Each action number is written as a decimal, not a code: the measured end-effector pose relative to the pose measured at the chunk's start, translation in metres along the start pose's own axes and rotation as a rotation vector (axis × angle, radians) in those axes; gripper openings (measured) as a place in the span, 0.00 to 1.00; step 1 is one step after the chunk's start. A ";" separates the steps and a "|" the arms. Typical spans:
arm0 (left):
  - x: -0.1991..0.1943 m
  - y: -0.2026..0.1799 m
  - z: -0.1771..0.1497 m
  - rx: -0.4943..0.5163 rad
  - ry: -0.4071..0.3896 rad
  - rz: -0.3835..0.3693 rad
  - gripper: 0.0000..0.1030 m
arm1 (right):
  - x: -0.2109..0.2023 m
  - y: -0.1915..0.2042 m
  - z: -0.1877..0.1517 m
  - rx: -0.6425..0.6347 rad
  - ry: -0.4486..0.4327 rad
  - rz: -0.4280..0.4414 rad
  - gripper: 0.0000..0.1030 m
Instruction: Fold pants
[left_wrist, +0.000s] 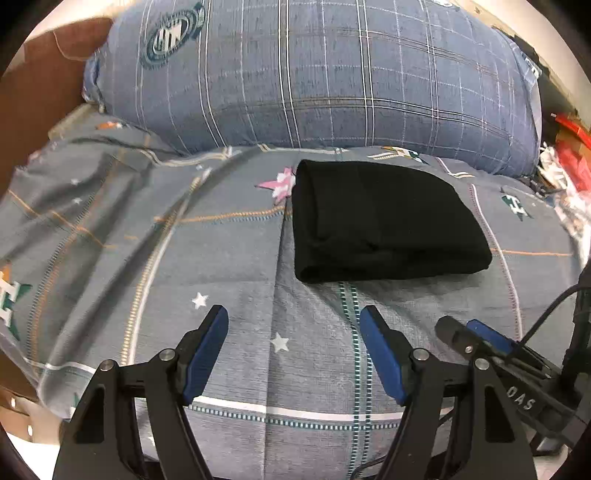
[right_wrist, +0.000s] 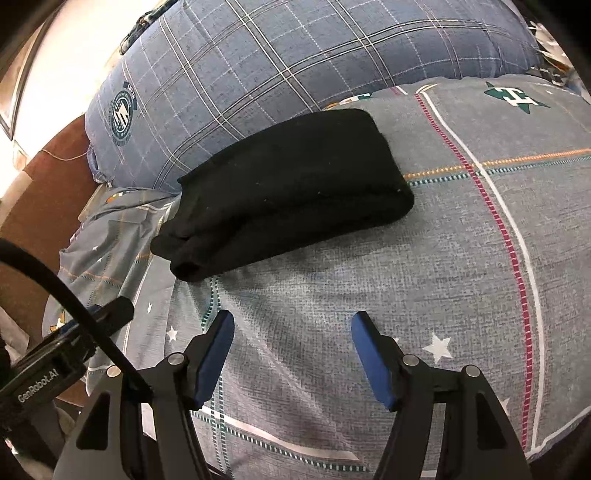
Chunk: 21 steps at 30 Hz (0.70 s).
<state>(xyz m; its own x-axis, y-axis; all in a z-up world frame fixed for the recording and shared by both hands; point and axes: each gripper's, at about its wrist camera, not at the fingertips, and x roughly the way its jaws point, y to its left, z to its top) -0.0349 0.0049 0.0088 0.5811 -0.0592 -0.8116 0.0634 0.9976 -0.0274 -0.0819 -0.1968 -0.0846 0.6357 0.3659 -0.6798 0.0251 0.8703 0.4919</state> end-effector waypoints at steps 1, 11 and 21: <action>0.003 0.004 0.002 -0.017 0.013 -0.028 0.71 | -0.003 -0.002 0.001 0.003 -0.010 0.001 0.69; 0.059 0.023 0.062 -0.149 0.097 -0.336 0.71 | -0.040 -0.040 0.074 0.001 -0.143 0.002 0.74; 0.144 0.020 0.092 -0.198 0.225 -0.526 0.90 | 0.043 -0.067 0.142 0.096 0.017 0.143 0.75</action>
<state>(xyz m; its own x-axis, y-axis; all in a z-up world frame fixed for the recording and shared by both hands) 0.1242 0.0128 -0.0549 0.3256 -0.5587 -0.7628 0.1311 0.8256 -0.5488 0.0538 -0.2861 -0.0694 0.6251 0.4897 -0.6078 0.0093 0.7740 0.6332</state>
